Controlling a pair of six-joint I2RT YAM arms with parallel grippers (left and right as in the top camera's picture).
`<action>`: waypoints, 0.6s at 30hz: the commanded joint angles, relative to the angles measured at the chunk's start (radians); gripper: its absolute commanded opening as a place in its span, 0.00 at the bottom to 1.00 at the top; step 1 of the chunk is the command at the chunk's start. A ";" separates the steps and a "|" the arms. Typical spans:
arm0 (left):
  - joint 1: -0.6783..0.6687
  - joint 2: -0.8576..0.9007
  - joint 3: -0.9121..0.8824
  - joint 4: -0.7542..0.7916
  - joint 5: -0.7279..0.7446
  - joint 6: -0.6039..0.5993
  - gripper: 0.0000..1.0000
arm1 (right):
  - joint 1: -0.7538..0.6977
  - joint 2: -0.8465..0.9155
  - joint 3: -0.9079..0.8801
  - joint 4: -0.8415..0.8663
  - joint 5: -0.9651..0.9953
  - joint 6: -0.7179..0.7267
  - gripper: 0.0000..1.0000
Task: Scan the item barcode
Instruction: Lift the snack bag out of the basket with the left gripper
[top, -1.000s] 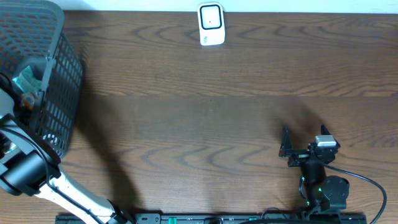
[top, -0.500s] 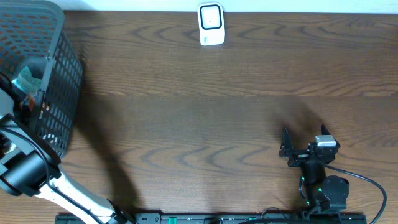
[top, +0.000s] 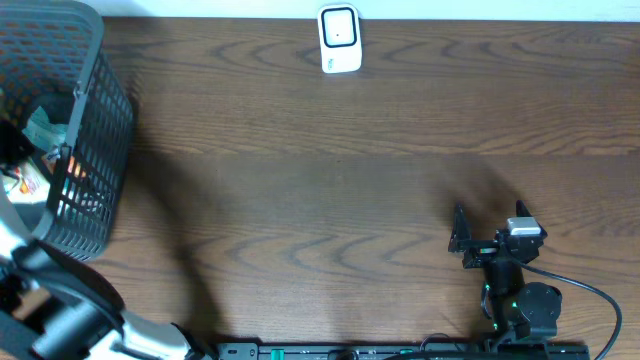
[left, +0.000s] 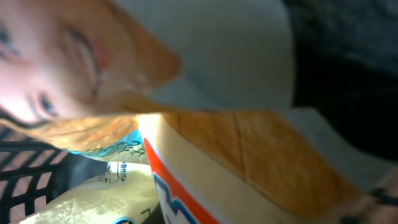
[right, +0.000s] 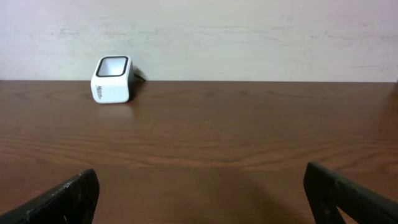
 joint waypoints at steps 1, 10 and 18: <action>-0.004 -0.115 0.010 0.018 0.070 -0.149 0.07 | -0.008 -0.006 -0.001 -0.005 0.005 0.011 0.99; -0.011 -0.276 0.010 0.108 0.348 -0.222 0.07 | -0.008 -0.006 -0.001 -0.005 0.005 0.011 0.99; -0.011 -0.297 0.010 0.248 0.653 -0.473 0.07 | -0.008 -0.006 -0.001 -0.005 0.005 0.011 0.99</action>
